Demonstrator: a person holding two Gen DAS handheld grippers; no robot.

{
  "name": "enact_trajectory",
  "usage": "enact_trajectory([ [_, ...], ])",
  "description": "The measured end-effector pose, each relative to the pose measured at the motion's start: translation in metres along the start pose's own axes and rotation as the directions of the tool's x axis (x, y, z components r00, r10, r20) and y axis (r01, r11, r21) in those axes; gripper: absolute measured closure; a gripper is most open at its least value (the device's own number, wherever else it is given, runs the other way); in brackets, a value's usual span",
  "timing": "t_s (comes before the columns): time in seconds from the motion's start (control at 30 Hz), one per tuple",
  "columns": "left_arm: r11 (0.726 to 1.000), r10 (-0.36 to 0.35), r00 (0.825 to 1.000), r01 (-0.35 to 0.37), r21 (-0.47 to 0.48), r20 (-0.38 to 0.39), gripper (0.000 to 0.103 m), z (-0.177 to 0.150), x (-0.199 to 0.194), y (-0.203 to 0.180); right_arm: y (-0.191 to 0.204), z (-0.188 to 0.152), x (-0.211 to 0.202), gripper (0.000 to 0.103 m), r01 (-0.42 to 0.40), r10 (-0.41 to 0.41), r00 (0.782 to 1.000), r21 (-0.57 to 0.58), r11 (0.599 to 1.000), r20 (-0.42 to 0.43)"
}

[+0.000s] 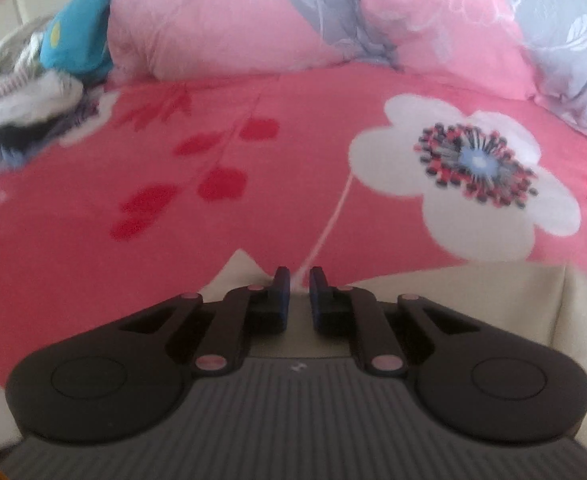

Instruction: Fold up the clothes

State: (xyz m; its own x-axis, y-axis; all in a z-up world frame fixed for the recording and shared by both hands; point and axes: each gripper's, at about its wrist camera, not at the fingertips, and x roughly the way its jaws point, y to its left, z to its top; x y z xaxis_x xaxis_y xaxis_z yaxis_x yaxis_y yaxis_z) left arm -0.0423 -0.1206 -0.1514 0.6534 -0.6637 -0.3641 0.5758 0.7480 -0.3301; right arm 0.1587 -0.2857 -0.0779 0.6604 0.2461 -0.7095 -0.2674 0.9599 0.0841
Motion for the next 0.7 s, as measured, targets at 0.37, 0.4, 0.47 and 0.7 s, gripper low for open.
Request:
enact_trajectory([
  [0.37,1.000,0.004,1.000,-0.004,-0.003,0.010,0.012,-0.001,0.000,0.001,0.004,-0.007,-0.006,0.093,-0.065,0.065,0.997,0.016,0.998,0.037],
  [0.4,1.000,0.004,1.000,-0.004,-0.002,0.011,0.012,-0.001,-0.001,0.000,0.007,-0.004,-0.019,0.092,-0.073,0.072,0.996,0.021,0.997,0.059],
  [0.47,1.000,0.003,1.000,-0.003,-0.004,0.012,0.012,-0.001,0.000,0.001,0.012,-0.003,-0.049,0.092,-0.094,0.091,0.989,0.015,0.995,0.117],
  [0.7,1.000,0.010,1.000,-0.010,0.005,0.020,0.012,-0.002,0.001,0.000,0.003,-0.054,-0.041,0.094,-0.134,0.130,0.984,0.026,0.991,0.120],
])
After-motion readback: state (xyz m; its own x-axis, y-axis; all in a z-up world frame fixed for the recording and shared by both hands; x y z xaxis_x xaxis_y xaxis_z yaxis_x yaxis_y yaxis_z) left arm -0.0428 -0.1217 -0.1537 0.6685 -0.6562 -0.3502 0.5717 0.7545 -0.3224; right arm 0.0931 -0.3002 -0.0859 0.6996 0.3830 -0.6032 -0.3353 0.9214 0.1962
